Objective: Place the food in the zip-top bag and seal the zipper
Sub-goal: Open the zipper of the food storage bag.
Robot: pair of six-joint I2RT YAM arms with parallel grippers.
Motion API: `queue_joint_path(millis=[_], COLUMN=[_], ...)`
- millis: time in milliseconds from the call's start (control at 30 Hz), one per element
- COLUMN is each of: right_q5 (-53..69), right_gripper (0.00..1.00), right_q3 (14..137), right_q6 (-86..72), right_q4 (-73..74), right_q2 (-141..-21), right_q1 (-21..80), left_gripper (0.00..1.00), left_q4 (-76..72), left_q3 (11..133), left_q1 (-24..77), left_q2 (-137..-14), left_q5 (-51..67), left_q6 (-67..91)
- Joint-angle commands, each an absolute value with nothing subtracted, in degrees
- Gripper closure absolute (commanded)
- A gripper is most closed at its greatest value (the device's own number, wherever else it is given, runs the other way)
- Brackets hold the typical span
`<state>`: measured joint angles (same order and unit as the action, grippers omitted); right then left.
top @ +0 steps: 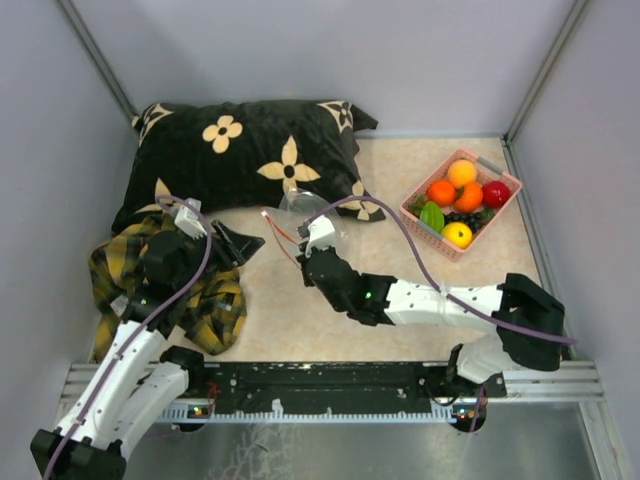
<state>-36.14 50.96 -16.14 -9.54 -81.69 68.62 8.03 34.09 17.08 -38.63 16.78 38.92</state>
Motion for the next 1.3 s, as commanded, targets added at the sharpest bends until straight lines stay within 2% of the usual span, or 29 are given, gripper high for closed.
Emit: queue_joint_path(millis=[0,167,633,733,1000,1267], right_q5=[-38.88,-38.13,-38.70,-38.93,-40.31,-42.51], right_gripper=[1.00,1.00,1.00,1.00,1.00,1.00], right_q3=[54.24,55.99,57.51,58.01,58.37,58.23], right_q6=[-27.68,-30.30,-30.62,-30.51,-29.68,-28.79], right_q4=[-8.90,-8.70,-8.22,-7.58,-6.25,-5.41], right_q2=[-79.24,-79.60,-81.81,-82.15,-81.89,-81.59], right_q1=[69.13,69.08,69.08,69.13,69.14,69.08], left_gripper=[0.31,0.30,0.32,0.36,0.56,0.63], left_q4=[4.08,1.45,-1.94,-0.49,5.77,11.86], left_q3=[33.84,32.85,35.14,35.95,37.73,39.37], left_q1=[18.11,20.38,31.03,32.27,33.24,33.22], left_q2=[-38.54,-39.82,-49.37,-50.75,-53.42,-52.96], left_q5=[19.18,19.48,9.79,7.23,0.20,-5.61], left_q6=[41.89,43.09,40.07,38.98,35.19,32.17])
